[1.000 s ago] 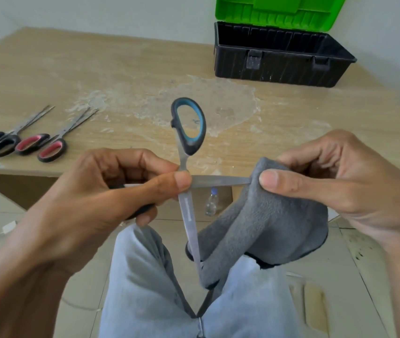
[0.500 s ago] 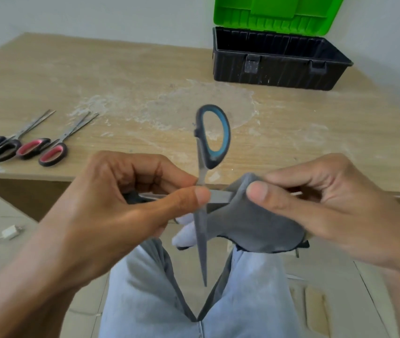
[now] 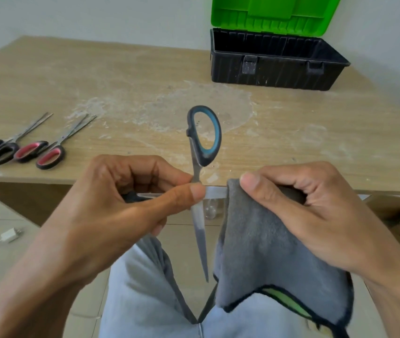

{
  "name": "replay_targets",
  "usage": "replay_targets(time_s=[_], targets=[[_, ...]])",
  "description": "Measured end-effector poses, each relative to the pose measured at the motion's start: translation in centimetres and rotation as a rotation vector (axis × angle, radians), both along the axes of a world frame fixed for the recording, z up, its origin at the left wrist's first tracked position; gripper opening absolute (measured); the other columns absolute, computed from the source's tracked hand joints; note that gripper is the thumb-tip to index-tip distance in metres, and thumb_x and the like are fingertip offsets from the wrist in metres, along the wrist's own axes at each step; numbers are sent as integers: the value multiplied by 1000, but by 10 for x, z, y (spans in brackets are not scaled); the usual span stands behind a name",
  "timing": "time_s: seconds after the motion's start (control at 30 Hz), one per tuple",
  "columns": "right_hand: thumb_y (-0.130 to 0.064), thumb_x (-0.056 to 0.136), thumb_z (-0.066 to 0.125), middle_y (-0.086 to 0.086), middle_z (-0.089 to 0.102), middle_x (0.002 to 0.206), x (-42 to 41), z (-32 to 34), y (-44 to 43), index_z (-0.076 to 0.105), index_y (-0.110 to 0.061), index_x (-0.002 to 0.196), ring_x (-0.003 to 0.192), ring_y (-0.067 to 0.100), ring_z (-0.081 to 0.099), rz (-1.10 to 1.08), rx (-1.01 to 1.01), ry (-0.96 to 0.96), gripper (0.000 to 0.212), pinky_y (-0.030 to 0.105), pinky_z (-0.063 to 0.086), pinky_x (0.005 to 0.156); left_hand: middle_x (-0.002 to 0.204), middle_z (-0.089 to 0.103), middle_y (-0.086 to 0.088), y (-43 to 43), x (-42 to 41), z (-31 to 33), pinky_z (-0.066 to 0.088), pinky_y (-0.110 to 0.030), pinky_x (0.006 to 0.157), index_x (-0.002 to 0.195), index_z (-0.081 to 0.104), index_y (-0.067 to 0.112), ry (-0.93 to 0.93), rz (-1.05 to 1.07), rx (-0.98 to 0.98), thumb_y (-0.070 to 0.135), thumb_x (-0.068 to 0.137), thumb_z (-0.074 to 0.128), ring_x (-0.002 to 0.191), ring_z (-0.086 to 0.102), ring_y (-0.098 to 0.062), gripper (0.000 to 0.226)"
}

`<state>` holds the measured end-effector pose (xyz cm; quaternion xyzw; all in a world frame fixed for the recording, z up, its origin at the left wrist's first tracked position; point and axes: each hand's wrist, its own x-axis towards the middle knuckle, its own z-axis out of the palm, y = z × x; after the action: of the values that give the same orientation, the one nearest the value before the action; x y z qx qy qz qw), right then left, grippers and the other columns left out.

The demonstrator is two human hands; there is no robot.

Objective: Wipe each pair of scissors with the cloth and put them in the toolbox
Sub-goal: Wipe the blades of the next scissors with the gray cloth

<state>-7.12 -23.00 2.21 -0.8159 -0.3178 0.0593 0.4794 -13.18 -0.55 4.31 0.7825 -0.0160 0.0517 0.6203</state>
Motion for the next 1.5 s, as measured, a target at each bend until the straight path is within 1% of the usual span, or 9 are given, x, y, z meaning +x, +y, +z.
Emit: replay_targets(time_s=[0.13, 0.33, 0.43, 0.53, 0.67, 0.8, 1.13, 1.37, 1.5], targets=[[-48, 105, 52, 16, 57, 62, 1, 1, 2, 72, -3, 79, 55, 30, 53, -10, -26, -72, 56, 41, 42, 56, 55, 67, 5, -3, 2, 3, 34, -6, 38, 67, 77, 22, -23, -17, -3, 35, 64, 78, 39, 49, -3, 13], [-51, 92, 71, 18, 71, 84, 1, 9, 3, 78, -15, 101, 72, 40, 68, 87, 19, 124, 38, 54, 54, 63, 56, 67, 5, 0, 4, 0, 40, -13, 43, 67, 77, 23, -37, -36, -46, 34, 64, 79, 40, 49, -5, 12], [-46, 97, 67, 22, 58, 70, 4, 4, 3, 71, 6, 86, 58, 40, 54, 86, 8, 149, 53, 47, 43, 52, 58, 68, 3, 0, 4, -1, 40, -13, 43, 67, 78, 22, -31, -73, -53, 32, 65, 79, 41, 49, -5, 11], [-41, 102, 60, 20, 47, 64, 4, 2, 2, 61, 10, 75, 54, 38, 43, 113, 29, 163, 57, 40, 38, 52, 52, 64, 7, 2, 3, -1, 37, -11, 40, 64, 77, 22, -29, -56, -54, 32, 62, 79, 39, 48, -5, 10], [-47, 103, 56, 36, 51, 68, 5, 6, -11, 61, 15, 80, 58, 53, 50, 92, -4, 166, 67, 55, 43, 53, 52, 64, 5, 9, 2, -3, 37, -12, 40, 65, 77, 21, -35, -51, -62, 30, 63, 79, 38, 47, -8, 9], [-50, 100, 58, 41, 55, 71, 6, 9, -15, 62, 18, 83, 61, 57, 54, 55, 2, 161, 70, 58, 44, 54, 55, 66, -1, 12, 2, -3, 38, -15, 41, 64, 77, 19, -42, -36, -90, 27, 63, 79, 39, 46, -11, 9], [-47, 99, 62, 38, 61, 74, 6, 10, -10, 68, 14, 84, 61, 55, 58, 82, 10, 189, 63, 57, 45, 52, 53, 64, 6, 5, 1, 0, 36, -10, 39, 64, 76, 22, -11, -77, -91, 31, 63, 78, 38, 47, -6, 9], [-46, 101, 59, 34, 56, 71, 4, 11, 1, 67, 12, 85, 60, 52, 53, 117, -6, 191, 60, 55, 42, 53, 59, 69, 5, -8, 4, 2, 42, -16, 46, 70, 77, 19, -23, -154, -62, 27, 71, 79, 44, 51, -7, 8], [-45, 102, 59, 38, 58, 74, 10, 12, -2, 66, 15, 86, 62, 55, 57, 115, -1, 175, 63, 58, 44, 53, 59, 69, 3, -1, 5, 3, 39, -12, 43, 69, 78, 18, -4, -86, -79, 28, 67, 79, 42, 49, -8, 11]])
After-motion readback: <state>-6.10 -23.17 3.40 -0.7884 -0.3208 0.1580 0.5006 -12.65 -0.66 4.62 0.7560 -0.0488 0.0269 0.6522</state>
